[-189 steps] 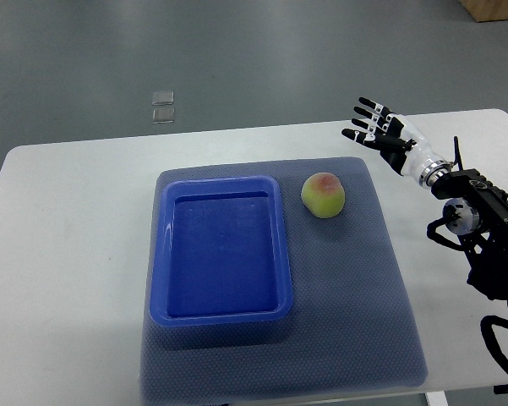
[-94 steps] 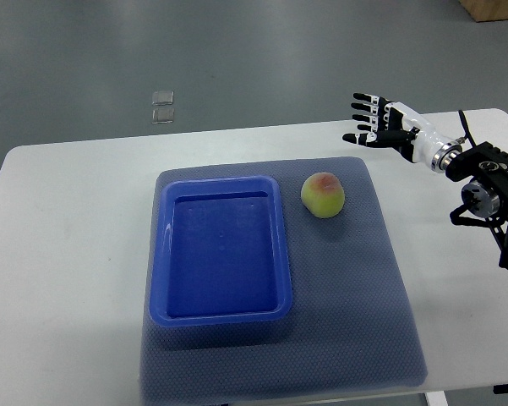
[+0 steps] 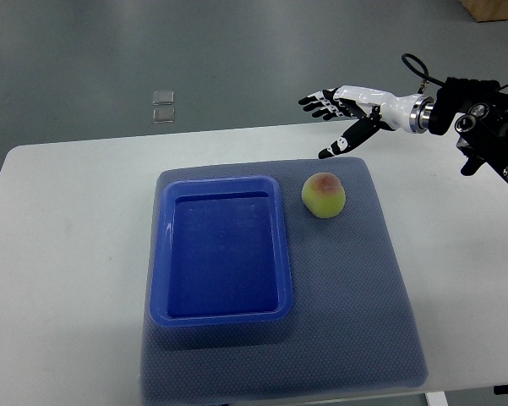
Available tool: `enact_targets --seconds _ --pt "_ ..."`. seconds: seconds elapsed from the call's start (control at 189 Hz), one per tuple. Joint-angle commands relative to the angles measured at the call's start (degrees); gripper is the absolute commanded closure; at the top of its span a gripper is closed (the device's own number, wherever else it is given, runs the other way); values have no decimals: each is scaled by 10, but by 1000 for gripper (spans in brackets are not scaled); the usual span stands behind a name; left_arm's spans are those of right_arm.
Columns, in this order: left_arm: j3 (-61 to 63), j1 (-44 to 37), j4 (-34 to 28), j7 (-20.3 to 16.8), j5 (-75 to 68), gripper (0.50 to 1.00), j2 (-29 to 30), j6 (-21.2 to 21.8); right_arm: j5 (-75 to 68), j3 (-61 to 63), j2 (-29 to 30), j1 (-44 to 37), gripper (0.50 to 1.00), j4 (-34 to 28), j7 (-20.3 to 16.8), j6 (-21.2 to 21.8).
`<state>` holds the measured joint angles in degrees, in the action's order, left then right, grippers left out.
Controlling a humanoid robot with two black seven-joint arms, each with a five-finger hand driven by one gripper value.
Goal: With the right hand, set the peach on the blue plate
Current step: 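Move the open right hand down over the peach, then close the right hand fingers around the peach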
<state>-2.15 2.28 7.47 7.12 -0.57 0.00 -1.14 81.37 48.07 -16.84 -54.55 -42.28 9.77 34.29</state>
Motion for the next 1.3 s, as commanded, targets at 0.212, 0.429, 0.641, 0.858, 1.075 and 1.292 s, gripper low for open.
enact_targets --seconds 0.212,0.429,0.641,0.858,1.075,1.292 --pt "0 0 -1 0 0 500 0 2 115 -76 1 -20 572 -55 -1 7" --pt "1 0 -1 0 0 500 0 2 186 -92 9 -18 572 -60 0 7" --pt "1 0 -1 0 0 500 0 2 216 -116 8 -14 574 -70 1 7" --pt "1 0 -1 0 0 500 0 2 223 -126 9 -7 574 -70 3 7" --pt "2 0 -1 0 0 500 0 2 256 -135 9 -5 579 -70 4 7" --pt "2 0 -1 0 0 500 0 2 298 -135 13 5 601 -69 4 7"
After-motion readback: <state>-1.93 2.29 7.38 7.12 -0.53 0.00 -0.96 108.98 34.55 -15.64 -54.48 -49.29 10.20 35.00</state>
